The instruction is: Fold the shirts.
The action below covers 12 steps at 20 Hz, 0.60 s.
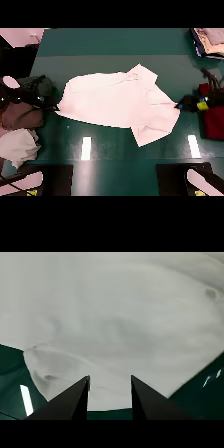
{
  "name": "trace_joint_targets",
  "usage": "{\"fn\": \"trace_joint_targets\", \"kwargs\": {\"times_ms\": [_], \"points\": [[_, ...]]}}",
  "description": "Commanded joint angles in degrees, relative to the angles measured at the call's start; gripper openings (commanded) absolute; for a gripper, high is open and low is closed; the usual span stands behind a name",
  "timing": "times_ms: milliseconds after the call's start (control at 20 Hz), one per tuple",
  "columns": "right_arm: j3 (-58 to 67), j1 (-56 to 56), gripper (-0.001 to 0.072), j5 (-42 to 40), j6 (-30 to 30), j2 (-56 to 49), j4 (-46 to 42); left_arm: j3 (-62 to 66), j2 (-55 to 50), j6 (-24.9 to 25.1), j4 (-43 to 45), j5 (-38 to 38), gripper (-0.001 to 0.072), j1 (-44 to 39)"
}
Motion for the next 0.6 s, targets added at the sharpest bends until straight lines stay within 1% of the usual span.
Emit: {"fn": "trace_joint_targets", "kwargs": {"times_ms": [0,150,300,450,550], "points": [[-12.33,-9.29,0.0305,-0.26,0.02,2.82,0.20,0.90,3.02,0.35,0.04,0.26,0.0022,0.04],[-19.71,-12.17,0.0305,-2.78,0.00,3.63,0.59,0.90,2.99,0.33,0.00,0.26,0.0022,0.04],[-23.69,-9.60,0.0305,-5.57,0.00,1.64,1.16,0.90,3.02,0.33,0.00,-0.13,0.0022,0.04],[-23.96,-5.81,0.0306,-10.78,-0.02,-0.83,6.03,0.90,2.99,0.33,0.02,-0.83,0.0022,0.04],[-22.64,-3.72,0.0305,-13.07,0.02,-1.81,6.43,0.90,2.99,0.35,0.02,-1.70,0.0022,0.04]]}}
